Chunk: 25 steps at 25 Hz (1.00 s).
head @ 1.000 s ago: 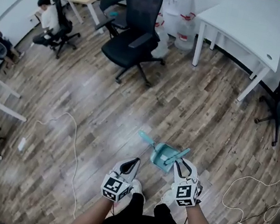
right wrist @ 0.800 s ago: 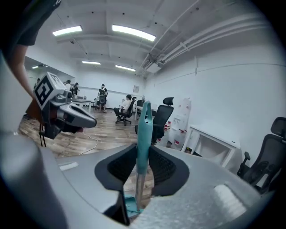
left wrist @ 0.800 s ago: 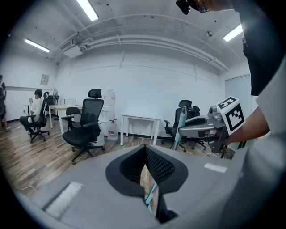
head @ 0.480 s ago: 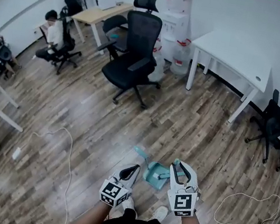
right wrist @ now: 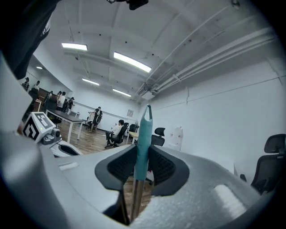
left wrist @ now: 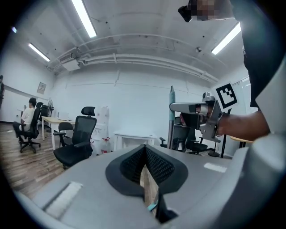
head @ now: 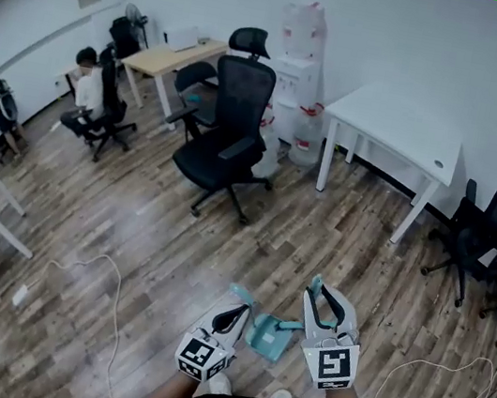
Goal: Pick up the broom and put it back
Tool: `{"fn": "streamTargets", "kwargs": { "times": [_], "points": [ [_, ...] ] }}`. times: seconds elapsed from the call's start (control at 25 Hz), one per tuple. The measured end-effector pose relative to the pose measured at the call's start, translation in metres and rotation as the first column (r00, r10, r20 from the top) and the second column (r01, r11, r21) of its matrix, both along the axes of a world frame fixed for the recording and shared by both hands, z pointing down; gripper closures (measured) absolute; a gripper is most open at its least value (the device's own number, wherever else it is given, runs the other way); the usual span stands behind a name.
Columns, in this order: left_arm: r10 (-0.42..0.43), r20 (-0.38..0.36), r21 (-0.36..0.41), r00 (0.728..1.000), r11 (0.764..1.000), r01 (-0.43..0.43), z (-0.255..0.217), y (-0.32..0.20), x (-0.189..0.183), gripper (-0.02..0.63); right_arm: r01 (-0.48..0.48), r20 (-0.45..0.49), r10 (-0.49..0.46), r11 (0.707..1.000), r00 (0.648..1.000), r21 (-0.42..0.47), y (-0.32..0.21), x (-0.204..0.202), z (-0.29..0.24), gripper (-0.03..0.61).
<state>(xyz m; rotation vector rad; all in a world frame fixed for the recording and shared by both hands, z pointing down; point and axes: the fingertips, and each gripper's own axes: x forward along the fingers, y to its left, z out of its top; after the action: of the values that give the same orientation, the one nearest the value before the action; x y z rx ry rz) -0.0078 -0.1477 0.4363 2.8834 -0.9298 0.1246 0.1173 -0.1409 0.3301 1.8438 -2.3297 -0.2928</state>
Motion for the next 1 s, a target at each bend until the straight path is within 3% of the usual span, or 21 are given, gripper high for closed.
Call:
{"fn": "streamTargets", "kwargs": {
  "times": [0.16,0.48,0.8,1.0],
  "points": [
    [0.0,-0.013,0.047,1.0,0.999,0.001,-0.011,-0.008,0.002,0.598,0.007,-0.008,-0.006,0.998,1.0,0.065,0.001,0.0,-0.032,0.483],
    [-0.043,0.032,0.03,0.999,0.999,0.042,-0.005,-0.025,-0.006,0.598,-0.016,-0.033,0.021,0.986,0.999,0.166,0.006,0.004,-0.068,0.482],
    [0.04,0.027,0.013,0.999,0.999,-0.04,-0.002,-0.015,0.007,0.598,-0.044,-0.082,0.053,0.994,0.995,0.105,0.004,0.008,-0.045,0.479],
    [0.09,0.055,0.013,0.994,0.996,-0.091,0.003,-0.009,0.016,0.598,-0.055,-0.006,0.056,0.997,0.998,0.059,0.003,0.019,-0.025,0.482]
  ]
}}
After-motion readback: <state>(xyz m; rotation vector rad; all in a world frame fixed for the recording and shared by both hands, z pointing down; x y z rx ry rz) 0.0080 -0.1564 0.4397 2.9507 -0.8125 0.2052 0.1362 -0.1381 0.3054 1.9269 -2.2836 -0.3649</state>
